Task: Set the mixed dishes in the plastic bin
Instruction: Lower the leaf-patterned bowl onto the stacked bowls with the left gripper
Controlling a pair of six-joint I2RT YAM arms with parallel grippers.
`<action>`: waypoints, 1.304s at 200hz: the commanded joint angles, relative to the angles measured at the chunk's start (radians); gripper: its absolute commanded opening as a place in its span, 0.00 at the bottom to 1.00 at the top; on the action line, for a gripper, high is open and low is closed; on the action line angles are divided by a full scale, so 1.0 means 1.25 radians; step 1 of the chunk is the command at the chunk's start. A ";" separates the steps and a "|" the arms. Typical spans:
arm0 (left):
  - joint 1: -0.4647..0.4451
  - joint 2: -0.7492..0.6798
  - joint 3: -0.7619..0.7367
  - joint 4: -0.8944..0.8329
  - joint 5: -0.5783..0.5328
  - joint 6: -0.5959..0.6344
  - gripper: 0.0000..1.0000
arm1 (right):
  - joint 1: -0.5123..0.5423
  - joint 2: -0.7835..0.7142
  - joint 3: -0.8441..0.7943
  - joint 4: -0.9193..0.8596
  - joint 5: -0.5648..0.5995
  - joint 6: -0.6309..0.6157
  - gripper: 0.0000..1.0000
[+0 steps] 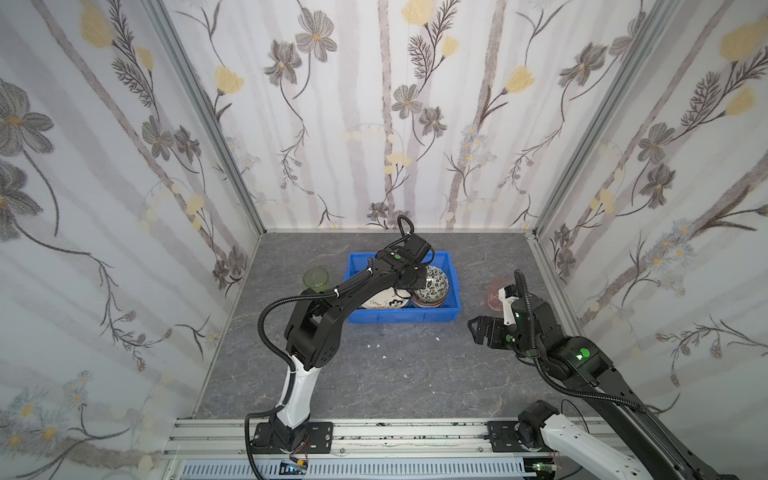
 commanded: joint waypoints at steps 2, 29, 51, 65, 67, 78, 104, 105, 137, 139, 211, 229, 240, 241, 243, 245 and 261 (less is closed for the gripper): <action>0.000 0.003 0.011 0.010 0.003 -0.005 0.12 | -0.002 0.001 -0.005 0.021 0.005 -0.007 0.98; 0.001 0.007 0.013 0.009 0.008 -0.006 0.23 | -0.004 0.003 -0.007 0.024 0.002 -0.010 0.98; 0.001 0.007 0.014 0.009 0.016 -0.011 0.31 | -0.006 0.004 -0.009 0.025 -0.002 -0.012 0.98; 0.002 0.006 0.014 0.009 0.018 -0.012 0.35 | -0.007 0.006 -0.009 0.027 -0.003 -0.013 0.98; 0.001 0.006 0.014 0.010 0.019 -0.011 0.36 | -0.008 0.006 -0.008 0.027 -0.003 -0.013 0.98; 0.001 0.005 0.012 0.009 0.021 -0.013 0.40 | -0.008 0.007 -0.007 0.028 -0.005 -0.014 0.98; 0.001 -0.001 0.009 0.009 0.033 -0.016 0.50 | -0.009 0.008 -0.006 0.029 -0.008 -0.016 0.98; 0.001 -0.001 0.009 0.010 0.034 -0.017 0.50 | -0.009 0.008 -0.005 0.028 -0.008 -0.016 0.98; 0.001 -0.013 0.009 0.010 0.053 -0.023 0.60 | -0.010 0.008 -0.002 0.029 -0.010 -0.015 0.98; 0.001 -0.015 0.009 0.010 0.055 -0.023 0.60 | -0.011 0.009 -0.003 0.029 -0.010 -0.015 0.98; -0.007 -0.054 -0.006 0.010 0.067 -0.032 0.69 | -0.012 0.013 0.000 0.033 -0.016 -0.017 0.98; -0.010 -0.076 -0.019 0.011 0.053 -0.035 0.69 | -0.012 0.012 0.000 0.032 -0.016 -0.017 0.98; -0.009 -0.090 -0.029 0.010 0.049 -0.037 0.69 | -0.012 0.012 -0.001 0.032 -0.014 -0.017 0.98; -0.010 -0.090 -0.029 0.010 0.049 -0.037 0.69 | -0.012 0.012 -0.001 0.032 -0.015 -0.017 0.98; -0.010 -0.093 -0.032 0.011 0.049 -0.038 0.69 | -0.012 0.013 -0.001 0.033 -0.015 -0.017 0.98; -0.010 -0.095 -0.033 0.010 0.047 -0.038 0.69 | -0.012 0.012 0.000 0.034 -0.015 -0.017 0.98; -0.012 -0.111 -0.044 0.010 0.045 -0.042 0.69 | -0.012 0.015 -0.002 0.035 -0.018 -0.016 0.99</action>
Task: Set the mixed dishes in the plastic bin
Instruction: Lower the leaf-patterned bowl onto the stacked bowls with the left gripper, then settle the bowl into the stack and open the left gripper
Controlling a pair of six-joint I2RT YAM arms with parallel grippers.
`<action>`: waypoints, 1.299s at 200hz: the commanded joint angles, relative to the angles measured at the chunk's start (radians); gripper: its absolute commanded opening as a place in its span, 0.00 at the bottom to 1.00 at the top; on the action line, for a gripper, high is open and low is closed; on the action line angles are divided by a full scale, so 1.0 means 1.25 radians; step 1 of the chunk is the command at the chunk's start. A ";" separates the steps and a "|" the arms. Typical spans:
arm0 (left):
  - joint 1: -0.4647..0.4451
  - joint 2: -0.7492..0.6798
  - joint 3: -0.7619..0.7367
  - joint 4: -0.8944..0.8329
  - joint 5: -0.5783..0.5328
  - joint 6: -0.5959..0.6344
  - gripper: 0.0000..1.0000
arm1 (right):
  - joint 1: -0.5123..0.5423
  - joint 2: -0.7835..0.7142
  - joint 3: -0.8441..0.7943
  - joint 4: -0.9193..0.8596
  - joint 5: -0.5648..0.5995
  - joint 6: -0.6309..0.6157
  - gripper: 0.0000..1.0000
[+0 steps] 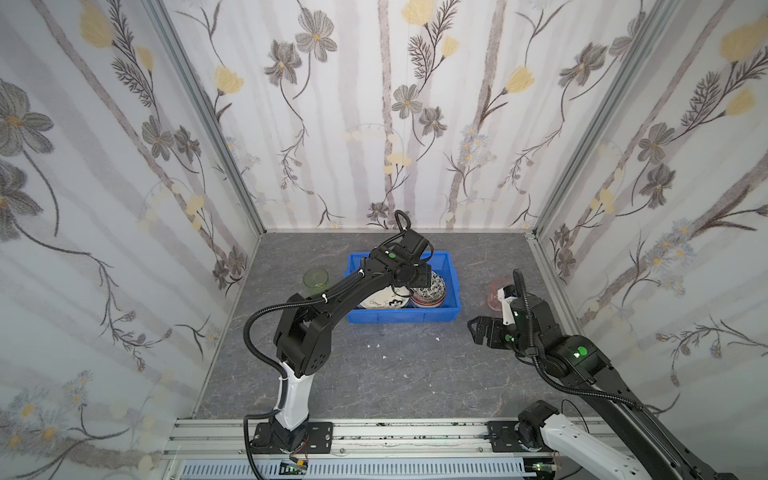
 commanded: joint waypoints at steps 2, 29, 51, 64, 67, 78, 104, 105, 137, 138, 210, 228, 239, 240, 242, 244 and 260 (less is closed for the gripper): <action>-0.004 -0.025 -0.014 0.003 -0.017 -0.011 0.69 | 0.000 0.005 0.005 0.033 -0.009 -0.004 0.98; -0.010 -0.027 -0.024 0.003 -0.020 -0.016 0.69 | 0.000 0.006 0.002 0.038 -0.014 -0.004 0.98; -0.017 -0.015 -0.023 0.004 -0.016 -0.016 0.69 | -0.001 0.003 0.002 0.038 -0.014 -0.002 0.99; -0.023 -0.005 -0.017 0.003 -0.016 -0.016 0.69 | -0.001 -0.001 0.002 0.035 -0.014 -0.001 0.99; -0.023 -0.003 -0.015 0.003 -0.016 -0.015 0.69 | -0.001 -0.002 0.001 0.036 -0.014 -0.001 0.99; -0.026 0.008 -0.008 0.004 -0.019 -0.014 0.69 | 0.000 -0.004 0.001 0.035 -0.013 0.001 0.99; -0.027 0.031 0.004 0.003 -0.013 -0.013 0.69 | -0.001 -0.007 -0.003 0.032 -0.013 0.001 0.99; -0.027 0.031 0.004 0.003 -0.013 -0.013 0.69 | 0.000 -0.007 -0.003 0.033 -0.013 0.001 0.99; -0.030 0.039 0.008 0.004 -0.012 -0.013 0.69 | 0.000 -0.010 -0.003 0.029 -0.008 0.000 0.99; -0.030 0.039 0.007 0.004 -0.012 -0.013 0.69 | -0.001 -0.010 -0.003 0.029 -0.008 0.001 0.99; -0.031 0.007 -0.048 0.003 -0.033 -0.014 0.69 | -0.002 -0.005 -0.009 0.039 -0.013 -0.001 1.00; -0.031 -0.019 -0.064 0.004 -0.043 -0.018 0.69 | -0.002 -0.005 -0.009 0.039 -0.013 -0.001 1.00; -0.031 -0.034 -0.071 0.004 -0.044 -0.022 0.69 | -0.003 -0.004 -0.009 0.038 -0.012 -0.001 1.00; -0.031 -0.035 -0.071 0.003 -0.044 -0.023 0.69 | -0.003 -0.003 -0.009 0.039 -0.012 -0.001 1.00; -0.031 -0.037 -0.071 0.003 -0.043 -0.024 0.69 | -0.003 -0.003 -0.009 0.039 -0.013 -0.001 1.00; -0.031 -0.039 -0.072 0.003 -0.043 -0.025 0.69 | -0.003 -0.004 -0.009 0.039 -0.013 -0.001 1.00; -0.033 -0.056 -0.074 0.004 -0.038 -0.029 0.69 | -0.004 -0.002 -0.009 0.042 -0.016 0.000 1.00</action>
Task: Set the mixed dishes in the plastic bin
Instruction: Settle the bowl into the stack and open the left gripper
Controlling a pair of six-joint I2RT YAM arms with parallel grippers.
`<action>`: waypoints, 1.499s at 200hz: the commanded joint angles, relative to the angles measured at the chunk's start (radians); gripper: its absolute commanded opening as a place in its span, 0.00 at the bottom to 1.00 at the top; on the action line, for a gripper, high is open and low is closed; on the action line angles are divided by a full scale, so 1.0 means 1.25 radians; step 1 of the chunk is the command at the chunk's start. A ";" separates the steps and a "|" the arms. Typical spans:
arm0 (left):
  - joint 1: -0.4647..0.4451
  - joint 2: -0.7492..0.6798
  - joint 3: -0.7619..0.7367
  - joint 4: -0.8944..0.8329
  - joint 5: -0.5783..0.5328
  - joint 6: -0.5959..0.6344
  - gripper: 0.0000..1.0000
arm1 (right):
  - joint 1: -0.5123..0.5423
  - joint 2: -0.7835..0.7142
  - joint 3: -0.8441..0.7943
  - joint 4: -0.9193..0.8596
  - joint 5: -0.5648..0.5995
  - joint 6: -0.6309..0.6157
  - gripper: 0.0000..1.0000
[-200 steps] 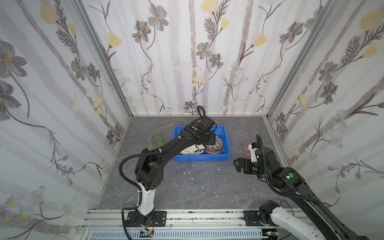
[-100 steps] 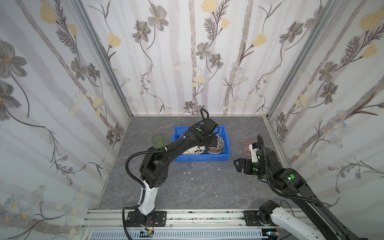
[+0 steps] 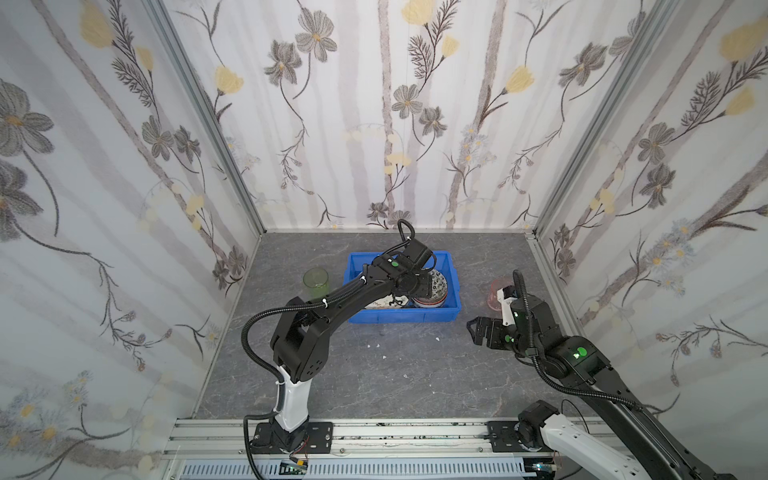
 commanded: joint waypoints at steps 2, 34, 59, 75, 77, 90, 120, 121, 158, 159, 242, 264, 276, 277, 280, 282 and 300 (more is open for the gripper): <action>-0.002 -0.025 -0.005 0.003 -0.012 -0.012 0.69 | -0.001 0.003 -0.001 0.036 -0.003 0.000 1.00; -0.003 -0.035 0.010 0.005 0.006 -0.015 0.69 | 0.000 0.004 0.000 0.037 -0.006 0.000 1.00; -0.002 -0.019 0.033 0.005 0.032 -0.009 0.70 | -0.001 0.006 0.004 0.038 -0.008 0.000 1.00; -0.002 -0.003 0.050 0.007 0.040 -0.007 0.70 | 0.000 0.006 0.004 0.038 -0.008 0.000 1.00; -0.003 0.000 0.051 0.007 0.040 -0.007 0.70 | -0.001 0.006 0.004 0.037 -0.007 -0.001 1.00; -0.002 0.015 0.063 0.007 0.041 -0.005 0.70 | -0.001 0.005 0.005 0.036 -0.007 0.000 1.00; -0.003 0.042 0.079 0.007 0.048 -0.001 0.70 | -0.001 0.003 0.003 0.030 -0.003 -0.001 1.00; -0.003 0.043 0.079 0.007 0.047 -0.001 0.70 | -0.001 0.003 0.003 0.030 -0.004 -0.001 1.00; -0.003 0.056 0.075 0.007 0.040 0.003 0.70 | -0.002 0.007 0.000 0.031 -0.002 -0.004 1.00; -0.003 0.057 0.074 0.008 0.040 0.003 0.70 | -0.002 0.007 0.001 0.030 -0.002 -0.005 1.00; -0.003 0.078 0.074 0.013 0.037 0.001 0.70 | -0.005 0.012 -0.002 0.033 -0.002 -0.010 1.00; -0.002 0.083 0.073 0.016 0.036 0.002 0.70 | -0.008 0.011 -0.003 0.034 -0.003 -0.010 1.00; -0.002 0.083 0.071 0.017 0.037 0.003 0.70 | -0.007 0.011 -0.003 0.034 -0.003 -0.010 1.00; -0.003 0.083 0.071 0.018 0.037 0.003 0.70 | -0.007 0.011 -0.003 0.034 -0.003 -0.010 1.00; -0.002 0.084 0.071 0.018 0.036 0.002 0.70 | -0.007 0.010 -0.003 0.034 -0.003 -0.010 1.00; -0.003 0.084 0.070 0.018 0.036 0.002 0.70 | -0.007 0.010 -0.003 0.033 -0.003 -0.009 1.00; -0.003 0.083 0.071 0.021 0.037 0.003 0.70 | -0.007 0.010 -0.003 0.034 -0.003 -0.009 1.00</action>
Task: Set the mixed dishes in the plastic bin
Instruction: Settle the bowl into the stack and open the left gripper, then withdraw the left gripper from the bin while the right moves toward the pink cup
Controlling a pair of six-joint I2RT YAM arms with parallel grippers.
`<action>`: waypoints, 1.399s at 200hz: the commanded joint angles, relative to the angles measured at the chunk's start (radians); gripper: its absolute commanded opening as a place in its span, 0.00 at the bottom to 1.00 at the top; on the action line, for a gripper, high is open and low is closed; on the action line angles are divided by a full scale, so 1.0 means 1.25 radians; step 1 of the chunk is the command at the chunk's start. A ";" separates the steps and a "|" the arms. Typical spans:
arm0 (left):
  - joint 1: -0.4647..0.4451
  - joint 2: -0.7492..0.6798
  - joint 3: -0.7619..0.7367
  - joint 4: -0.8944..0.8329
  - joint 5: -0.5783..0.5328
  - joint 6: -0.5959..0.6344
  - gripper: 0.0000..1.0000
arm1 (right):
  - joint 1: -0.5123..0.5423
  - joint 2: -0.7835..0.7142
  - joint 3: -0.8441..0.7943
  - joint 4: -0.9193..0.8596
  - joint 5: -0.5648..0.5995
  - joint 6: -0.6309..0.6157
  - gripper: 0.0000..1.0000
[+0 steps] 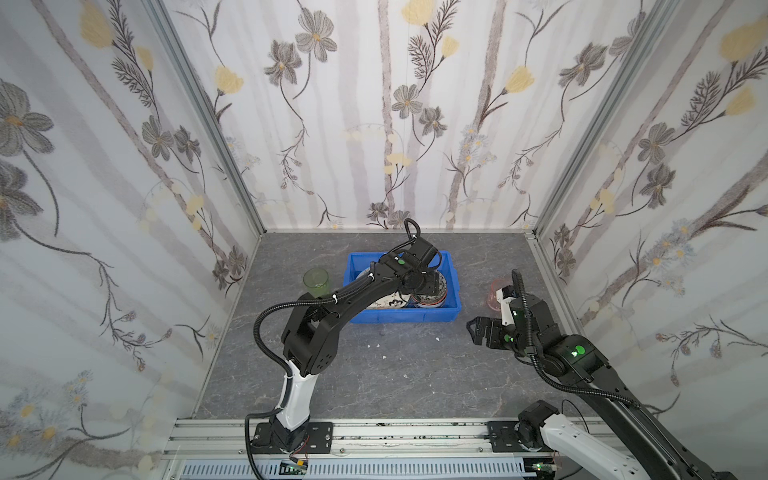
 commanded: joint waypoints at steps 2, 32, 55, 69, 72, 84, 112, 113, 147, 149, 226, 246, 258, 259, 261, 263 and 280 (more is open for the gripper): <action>0.001 0.001 0.001 0.003 -0.004 0.002 0.70 | 0.000 0.000 -0.002 0.034 0.002 -0.003 1.00; 0.001 -0.012 0.011 0.004 -0.006 0.002 0.70 | -0.001 -0.002 0.004 0.032 0.002 -0.002 1.00; 0.001 -0.025 0.024 0.003 -0.005 0.005 0.71 | -0.001 0.000 0.012 0.030 0.002 -0.002 1.00; 0.002 -0.034 0.033 0.003 -0.002 0.007 0.73 | -0.001 0.000 0.019 0.025 0.002 -0.003 1.00; 0.002 -0.036 0.034 0.003 -0.002 0.007 0.74 | -0.001 0.000 0.020 0.026 0.002 -0.004 1.00; 0.002 -0.047 0.039 0.003 -0.003 0.011 0.78 | -0.001 -0.001 0.028 0.023 0.005 -0.003 1.00; 0.012 -0.081 0.043 0.002 -0.007 0.018 0.92 | -0.003 -0.002 0.050 0.006 0.029 0.002 1.00; 0.011 -0.081 0.043 0.002 -0.008 0.018 0.92 | -0.003 -0.002 0.051 0.006 0.031 0.002 1.00; 0.025 -0.152 0.006 0.002 -0.031 0.027 1.00 | -0.013 0.013 0.097 -0.001 0.083 -0.005 1.00; 0.027 -0.158 0.002 0.003 -0.032 0.027 1.00 | -0.014 0.014 0.101 -0.001 0.087 -0.005 1.00; 0.122 -0.429 -0.258 0.003 -0.117 0.014 1.00 | -0.112 0.102 0.245 0.023 0.219 -0.085 1.00; 0.159 -0.501 -0.330 0.003 -0.122 0.005 1.00 | -0.201 0.165 0.270 0.023 0.122 -0.100 1.00; 0.178 -0.549 -0.372 0.003 -0.124 -0.001 1.00 | -0.252 0.209 0.283 0.025 0.070 -0.108 1.00; 0.181 -0.553 -0.375 0.003 -0.124 -0.001 1.00 | -0.256 0.212 0.283 0.024 0.067 -0.110 1.00; 0.184 -0.561 -0.381 0.003 -0.124 -0.002 1.00 | -0.264 0.221 0.286 0.024 0.059 -0.111 1.00; 0.186 -0.568 -0.384 0.003 -0.124 -0.003 1.00 | -0.270 0.228 0.289 0.025 0.054 -0.113 1.00; 0.211 -0.637 -0.451 0.002 -0.120 -0.016 1.00 | -0.320 0.298 0.312 0.021 0.024 -0.129 1.00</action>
